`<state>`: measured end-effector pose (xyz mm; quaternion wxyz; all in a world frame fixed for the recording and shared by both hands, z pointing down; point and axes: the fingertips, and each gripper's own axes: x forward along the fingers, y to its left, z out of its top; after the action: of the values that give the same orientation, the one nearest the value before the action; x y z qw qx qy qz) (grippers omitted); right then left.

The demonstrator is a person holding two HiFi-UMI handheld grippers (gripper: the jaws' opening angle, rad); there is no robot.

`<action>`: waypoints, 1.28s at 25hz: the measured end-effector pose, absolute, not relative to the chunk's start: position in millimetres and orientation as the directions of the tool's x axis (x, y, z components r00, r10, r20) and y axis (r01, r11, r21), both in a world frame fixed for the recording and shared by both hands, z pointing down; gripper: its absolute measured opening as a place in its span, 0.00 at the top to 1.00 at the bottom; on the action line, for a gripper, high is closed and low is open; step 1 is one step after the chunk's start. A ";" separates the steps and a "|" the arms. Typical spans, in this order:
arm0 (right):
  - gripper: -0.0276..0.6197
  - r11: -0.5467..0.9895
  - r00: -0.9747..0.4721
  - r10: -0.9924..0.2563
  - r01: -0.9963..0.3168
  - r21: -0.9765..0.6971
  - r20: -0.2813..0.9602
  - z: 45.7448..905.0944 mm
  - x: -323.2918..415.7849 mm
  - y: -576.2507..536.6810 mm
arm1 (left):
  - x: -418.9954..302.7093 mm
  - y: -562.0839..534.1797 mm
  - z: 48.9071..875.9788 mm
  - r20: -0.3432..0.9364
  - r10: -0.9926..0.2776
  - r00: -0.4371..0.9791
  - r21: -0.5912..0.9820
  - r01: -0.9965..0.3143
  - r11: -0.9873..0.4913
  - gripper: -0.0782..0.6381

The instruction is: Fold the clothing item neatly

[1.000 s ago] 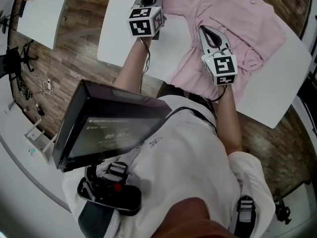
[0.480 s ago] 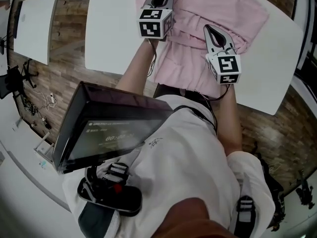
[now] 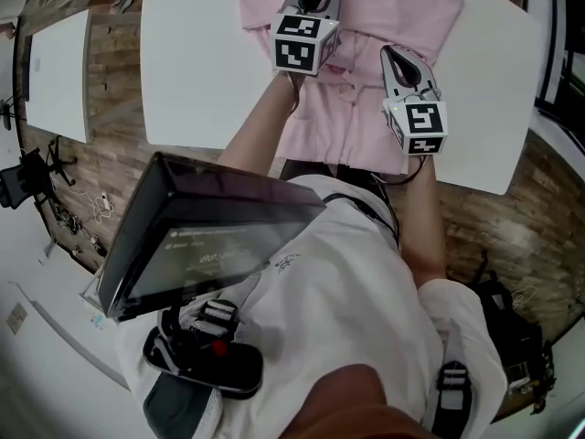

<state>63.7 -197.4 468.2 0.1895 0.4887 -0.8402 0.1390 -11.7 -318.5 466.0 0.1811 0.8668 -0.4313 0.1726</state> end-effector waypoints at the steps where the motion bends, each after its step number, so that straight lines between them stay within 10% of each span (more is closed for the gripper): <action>1: 0.95 0.474 -0.441 -0.774 -0.879 -0.048 0.454 468.3 73.3 -194.4 | 1.2 -314.8 466.3 0.456 -0.676 0.580 0.164 -0.801 -0.576 0.86; 26: 0.95 0.330 -0.287 -0.800 -0.944 -0.014 0.526 499.2 189.3 -183.9 | 161.3 -212.1 589.3 0.636 -0.245 0.732 0.270 -0.508 -0.818 0.75; 32: 0.95 0.429 -0.340 -0.777 -0.902 0.050 0.530 495.4 148.2 -223.3 | 105.5 -229.6 535.4 0.506 -0.432 0.747 0.252 -0.607 -0.754 0.74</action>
<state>148.2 -223.3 495.4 0.2462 0.5190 -0.8086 0.1270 105.5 -229.6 535.4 0.2048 0.9118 -0.2847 0.2136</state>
